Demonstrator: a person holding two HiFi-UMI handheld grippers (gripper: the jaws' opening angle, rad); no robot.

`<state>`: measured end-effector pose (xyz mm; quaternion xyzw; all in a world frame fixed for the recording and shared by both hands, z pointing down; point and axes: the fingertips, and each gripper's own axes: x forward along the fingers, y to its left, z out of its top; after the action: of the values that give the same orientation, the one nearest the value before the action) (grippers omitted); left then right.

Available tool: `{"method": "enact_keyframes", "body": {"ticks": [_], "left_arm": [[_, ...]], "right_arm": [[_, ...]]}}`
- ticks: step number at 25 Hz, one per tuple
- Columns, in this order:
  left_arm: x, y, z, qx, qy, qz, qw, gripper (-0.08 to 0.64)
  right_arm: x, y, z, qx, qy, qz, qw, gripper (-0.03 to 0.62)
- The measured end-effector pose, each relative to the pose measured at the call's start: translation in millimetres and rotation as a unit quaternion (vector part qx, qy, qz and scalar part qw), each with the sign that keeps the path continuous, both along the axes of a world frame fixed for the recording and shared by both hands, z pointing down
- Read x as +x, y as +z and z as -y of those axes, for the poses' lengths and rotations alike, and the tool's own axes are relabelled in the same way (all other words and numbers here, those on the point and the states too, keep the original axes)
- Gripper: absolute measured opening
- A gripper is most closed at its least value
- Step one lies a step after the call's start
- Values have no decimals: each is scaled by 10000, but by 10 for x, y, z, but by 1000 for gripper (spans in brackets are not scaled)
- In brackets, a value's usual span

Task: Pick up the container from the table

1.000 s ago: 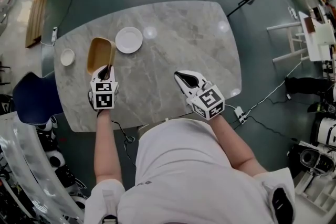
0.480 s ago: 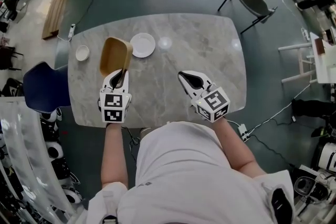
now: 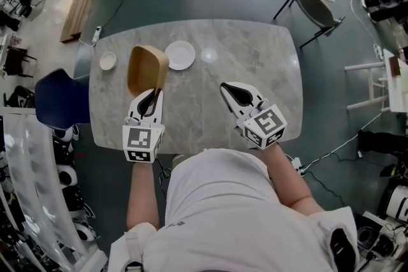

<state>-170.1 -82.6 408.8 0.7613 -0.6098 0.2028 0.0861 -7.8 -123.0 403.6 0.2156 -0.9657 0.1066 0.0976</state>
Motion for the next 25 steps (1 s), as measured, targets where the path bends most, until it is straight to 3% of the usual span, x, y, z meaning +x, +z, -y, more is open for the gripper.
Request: {"method": "enact_keyframes", "body": {"ticks": [12,25], "left_arm": [[167,-219,-226,496,51,-310,9983,21],[182,-235,-251,561,131,-426,9974,21]], "right_arm": [[-51,-236,-141,291,-238,200,9991,11],[-103,-242,-262,470,-329,97,9983,9]]}}
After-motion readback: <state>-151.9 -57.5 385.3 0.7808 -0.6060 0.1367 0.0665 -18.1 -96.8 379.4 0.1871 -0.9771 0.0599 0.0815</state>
